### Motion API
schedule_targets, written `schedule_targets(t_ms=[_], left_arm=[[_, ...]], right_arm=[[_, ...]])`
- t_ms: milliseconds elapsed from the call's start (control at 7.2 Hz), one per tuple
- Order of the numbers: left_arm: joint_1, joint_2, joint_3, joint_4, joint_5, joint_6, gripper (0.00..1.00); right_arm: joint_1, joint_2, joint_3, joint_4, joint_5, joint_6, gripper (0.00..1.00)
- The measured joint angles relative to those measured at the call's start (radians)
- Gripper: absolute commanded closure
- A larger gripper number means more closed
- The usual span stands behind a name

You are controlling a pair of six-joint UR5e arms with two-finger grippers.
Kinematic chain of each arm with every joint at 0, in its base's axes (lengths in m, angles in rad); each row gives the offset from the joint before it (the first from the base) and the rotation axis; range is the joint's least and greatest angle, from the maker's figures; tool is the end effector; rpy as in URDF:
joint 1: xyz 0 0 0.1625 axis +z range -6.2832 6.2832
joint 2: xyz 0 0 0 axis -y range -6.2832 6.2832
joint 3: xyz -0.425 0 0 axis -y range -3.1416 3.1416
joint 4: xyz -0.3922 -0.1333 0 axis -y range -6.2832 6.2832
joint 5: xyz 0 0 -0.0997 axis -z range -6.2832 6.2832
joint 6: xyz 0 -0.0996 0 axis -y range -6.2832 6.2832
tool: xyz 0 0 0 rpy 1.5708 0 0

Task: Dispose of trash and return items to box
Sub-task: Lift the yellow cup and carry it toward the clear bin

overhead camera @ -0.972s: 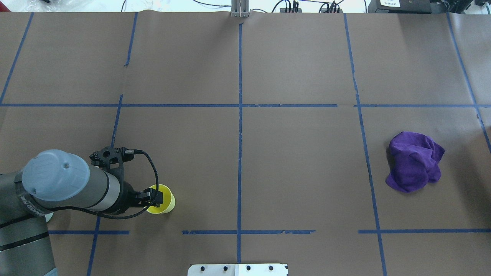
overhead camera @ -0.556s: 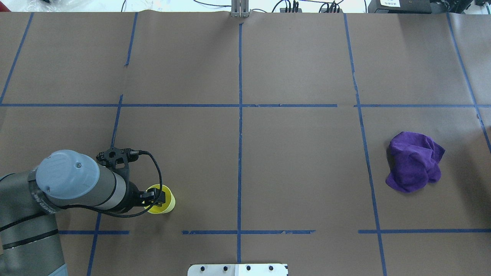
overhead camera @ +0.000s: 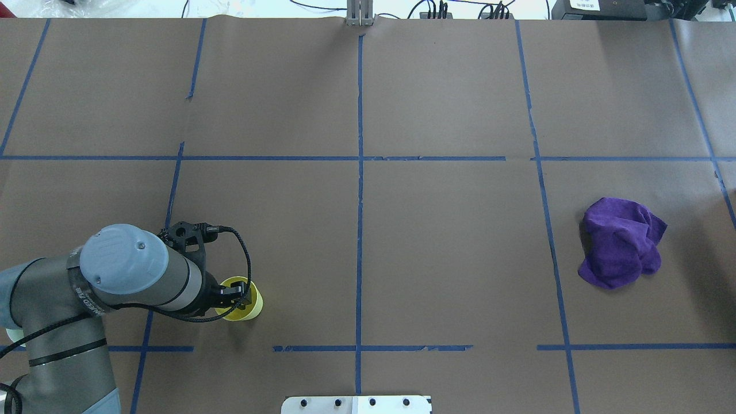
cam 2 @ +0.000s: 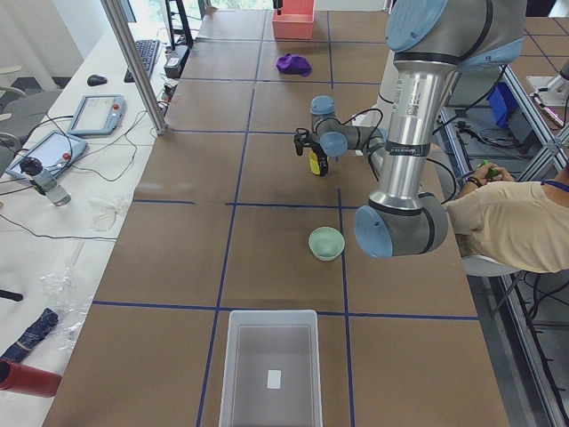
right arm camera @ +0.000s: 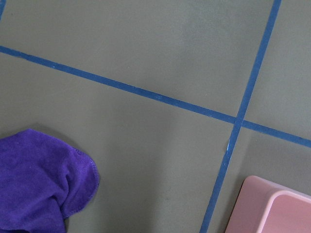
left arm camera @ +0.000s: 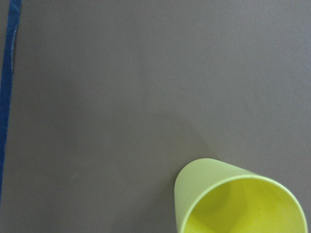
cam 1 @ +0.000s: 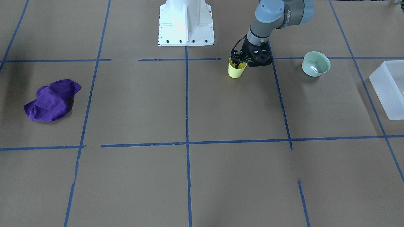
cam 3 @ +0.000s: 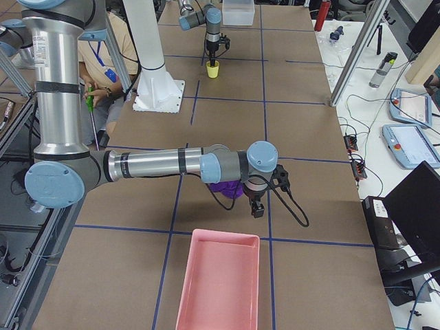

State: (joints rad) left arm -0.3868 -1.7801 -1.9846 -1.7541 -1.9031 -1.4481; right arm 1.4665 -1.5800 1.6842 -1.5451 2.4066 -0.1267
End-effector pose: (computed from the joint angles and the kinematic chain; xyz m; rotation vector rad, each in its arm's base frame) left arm 0.4656 -0.2985 0.3425 -0.1026 0.8520 -0.1137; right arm 0.0077 -0.4972 0.6000 0.1320 -0.8358 -0.2714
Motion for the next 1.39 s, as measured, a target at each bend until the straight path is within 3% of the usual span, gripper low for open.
schedule_targets(t_ms=[556, 833, 1111, 1389], left_arm=[[-0.029, 0.000, -0.063, -0.001, -0.008, 0.000, 1.00], [-0.164, 0.017, -0.187, 0.013, -0.038, 0.058, 1.00], [-0.351, 0.087, -0.249, 0.025, -0.090, 0.334, 1.00], [-0.550, 0.214, -0.247, 0.019, -0.147, 0.735, 1.00]], right_arm=[[-0.003, 0.000, -0.002, -0.001, 0.004, 0.000, 0.00], [-0.006, 0.000, -0.004, -0.001, 0.003, 0.001, 0.00], [-0.007, 0.002, -0.004, -0.001, 0.003, 0.001, 0.00], [-0.008, -0.001, -0.005, -0.001, 0.010, 0.001, 0.00]])
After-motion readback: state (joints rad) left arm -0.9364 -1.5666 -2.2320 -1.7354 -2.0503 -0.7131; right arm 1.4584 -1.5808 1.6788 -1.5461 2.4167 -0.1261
